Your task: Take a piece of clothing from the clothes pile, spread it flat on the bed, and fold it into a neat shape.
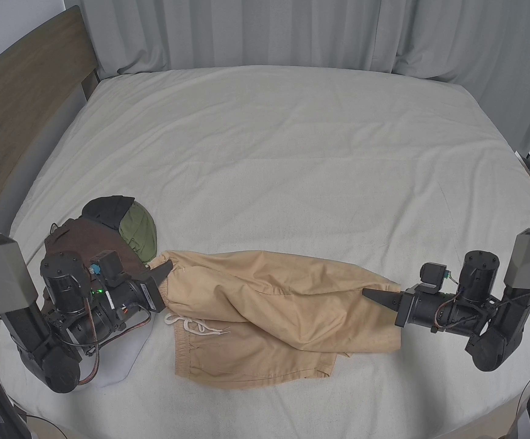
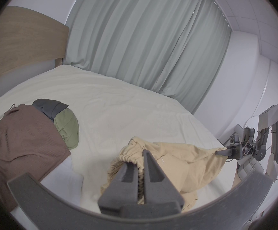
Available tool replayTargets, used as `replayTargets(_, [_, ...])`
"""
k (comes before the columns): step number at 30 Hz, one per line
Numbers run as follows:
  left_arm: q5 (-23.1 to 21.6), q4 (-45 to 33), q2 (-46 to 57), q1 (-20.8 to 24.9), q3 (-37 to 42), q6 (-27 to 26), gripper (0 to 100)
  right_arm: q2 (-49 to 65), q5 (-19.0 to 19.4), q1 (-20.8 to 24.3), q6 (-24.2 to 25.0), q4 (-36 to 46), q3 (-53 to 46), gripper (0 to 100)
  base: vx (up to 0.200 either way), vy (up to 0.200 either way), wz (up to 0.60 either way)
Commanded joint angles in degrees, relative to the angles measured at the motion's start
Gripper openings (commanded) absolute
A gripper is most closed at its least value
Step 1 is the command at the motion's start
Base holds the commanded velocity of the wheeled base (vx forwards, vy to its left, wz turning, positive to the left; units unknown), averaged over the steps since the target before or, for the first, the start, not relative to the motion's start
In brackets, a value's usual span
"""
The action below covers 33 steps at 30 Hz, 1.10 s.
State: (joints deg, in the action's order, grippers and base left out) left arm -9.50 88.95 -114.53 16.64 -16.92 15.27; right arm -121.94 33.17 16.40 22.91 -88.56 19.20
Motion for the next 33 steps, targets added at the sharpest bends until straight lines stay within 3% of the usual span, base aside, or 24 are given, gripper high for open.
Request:
replayTargets(1, [-0.2, 0.3, 1.1, 0.0, -0.7, 0.0, 0, 2.6, 0.0, 0.3, 0.0, 0.0, 0.0, 0, 0.000, 0.000, 0.00])
replayTargets(28, [-1.4, 0.3, 4.9, -0.2, -3.0, 0.8, 0, 10.3, -0.3, 1.2, 0.4, 0.1, 0.4, 0, 0.000, 0.000, 0.00])
replayTargets(33, [-1.4, 0.3, 5.4, -0.5, -3.7, 1.2, 0, 11.9, -4.9, 2.7, 0.7, 0.1, 0.8, 0, 0.000, 0.000, 0.00])
